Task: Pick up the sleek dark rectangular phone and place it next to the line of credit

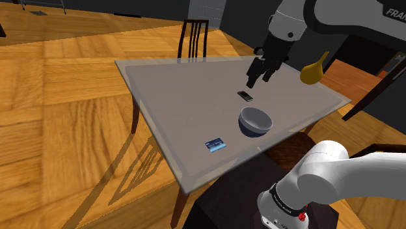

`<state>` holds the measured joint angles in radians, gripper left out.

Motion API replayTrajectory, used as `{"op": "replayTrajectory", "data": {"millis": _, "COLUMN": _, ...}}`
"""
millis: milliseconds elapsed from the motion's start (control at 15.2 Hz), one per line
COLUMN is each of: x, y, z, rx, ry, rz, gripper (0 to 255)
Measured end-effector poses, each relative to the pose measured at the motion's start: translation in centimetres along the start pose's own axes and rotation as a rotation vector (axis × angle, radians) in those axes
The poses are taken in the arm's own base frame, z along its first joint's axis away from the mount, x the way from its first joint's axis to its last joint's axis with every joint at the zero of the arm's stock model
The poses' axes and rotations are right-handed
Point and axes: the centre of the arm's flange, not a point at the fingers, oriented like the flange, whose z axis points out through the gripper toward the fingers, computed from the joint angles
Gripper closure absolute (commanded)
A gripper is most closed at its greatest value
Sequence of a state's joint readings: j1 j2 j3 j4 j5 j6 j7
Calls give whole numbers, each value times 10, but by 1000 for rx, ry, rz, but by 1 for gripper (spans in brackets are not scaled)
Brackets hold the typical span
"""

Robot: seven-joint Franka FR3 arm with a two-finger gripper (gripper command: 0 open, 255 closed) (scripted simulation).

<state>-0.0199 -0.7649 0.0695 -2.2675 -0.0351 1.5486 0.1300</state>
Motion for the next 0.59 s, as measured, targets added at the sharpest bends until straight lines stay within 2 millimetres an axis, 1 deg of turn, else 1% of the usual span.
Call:
{"op": "replayTrajectory", "data": {"millis": 66, "x": 0, "y": 0, "z": 0, "rx": 0, "ry": 0, "rz": 0, "gripper": 0}}
{"op": "replayTrajectory", "data": {"millis": 132, "x": 2, "y": 5, "z": 3, "rx": 2, "ry": -1, "rz": 0, "gripper": 0}}
{"op": "replayTrajectory", "data": {"millis": 198, "x": 8, "y": 12, "z": 7, "rx": 4, "ry": -3, "rz": -1, "gripper": 0}}
{"op": "replayTrajectory", "data": {"millis": 396, "x": 22, "y": 45, "z": 25, "rx": 14, "ry": -9, "rz": -4, "gripper": 0}}
{"op": "replayTrajectory", "data": {"millis": 528, "x": 34, "y": 61, "z": 39, "rx": 21, "ry": -13, "rz": -7, "gripper": 0}}
{"op": "replayTrajectory", "data": {"millis": 594, "x": 39, "y": 72, "z": 48, "rx": 25, "ry": -16, "rz": -8, "gripper": 0}}
